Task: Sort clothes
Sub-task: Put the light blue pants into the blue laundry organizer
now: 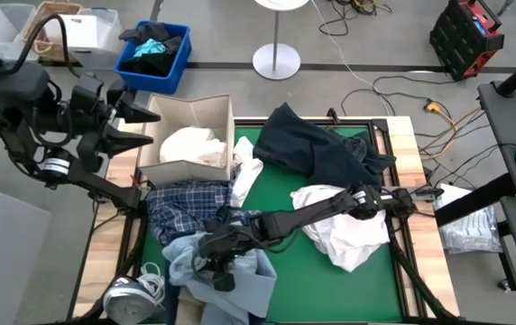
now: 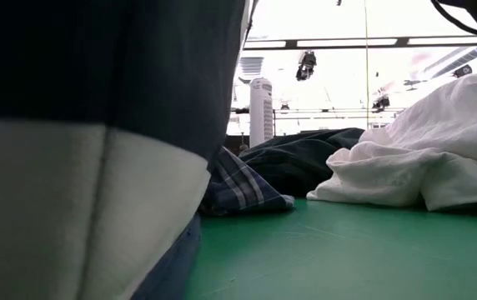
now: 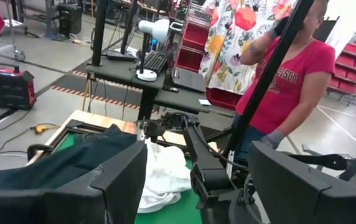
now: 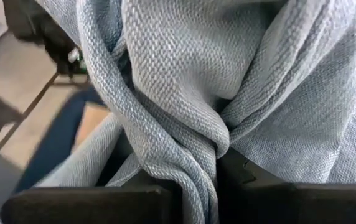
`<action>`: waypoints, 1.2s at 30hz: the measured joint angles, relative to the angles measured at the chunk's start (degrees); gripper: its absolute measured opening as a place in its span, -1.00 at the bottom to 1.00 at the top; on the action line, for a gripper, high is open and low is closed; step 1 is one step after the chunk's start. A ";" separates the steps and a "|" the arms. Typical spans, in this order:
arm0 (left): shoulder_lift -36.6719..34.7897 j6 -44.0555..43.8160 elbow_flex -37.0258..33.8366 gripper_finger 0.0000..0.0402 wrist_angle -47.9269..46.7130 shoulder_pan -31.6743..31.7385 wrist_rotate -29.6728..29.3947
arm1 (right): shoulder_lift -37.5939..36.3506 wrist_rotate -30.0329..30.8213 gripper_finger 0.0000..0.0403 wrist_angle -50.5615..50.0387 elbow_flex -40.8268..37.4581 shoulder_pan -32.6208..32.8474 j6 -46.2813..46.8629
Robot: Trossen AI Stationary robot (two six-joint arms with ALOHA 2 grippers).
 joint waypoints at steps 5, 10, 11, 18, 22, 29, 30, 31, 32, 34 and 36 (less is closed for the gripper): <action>-0.02 0.82 0.00 0.28 -0.15 0.00 -0.10 | 0.09 -6.08 -0.78 -0.56 -3.48 -1.17 7.02; 0.05 1.21 -0.01 0.28 -2.60 0.00 -0.15 | 0.09 -10.48 -0.78 -6.17 -4.77 -2.22 14.05; 0.07 1.87 -0.01 0.28 -3.37 0.02 -0.27 | 0.19 -10.64 -0.78 -6.90 -4.90 -2.20 14.18; 0.99 4.01 0.00 0.28 -4.31 0.02 -4.58 | 0.35 -10.90 -0.53 -7.68 -5.00 -2.18 14.55; 1.94 5.38 -0.01 0.28 -5.52 0.00 -4.56 | 0.38 -10.95 -0.39 -8.36 -3.47 -2.22 14.74; 4.21 6.21 -0.01 0.28 -9.41 0.00 -4.58 | 0.52 -11.14 -0.07 -15.34 3.25 -2.30 15.60; 4.47 6.29 -0.01 0.28 -9.93 0.00 -4.56 | 0.52 -11.16 -0.03 -16.44 4.36 -2.28 15.22; 4.68 6.58 -0.01 0.28 -10.52 0.00 -4.56 | 0.24 -11.19 0.02 -16.77 4.57 -2.20 14.94; 4.81 6.79 -0.01 0.28 -10.96 0.00 -4.42 | -0.67 -11.18 0.06 -16.60 4.20 -2.16 14.92; 5.00 7.13 -0.01 0.28 -11.64 -0.02 -3.66 | -1.77 -11.47 0.12 -18.10 4.14 -2.04 14.80; 5.09 8.16 -0.01 0.28 -11.46 -0.04 -3.05 | -3.63 -11.58 0.18 -21.72 4.38 -2.02 14.13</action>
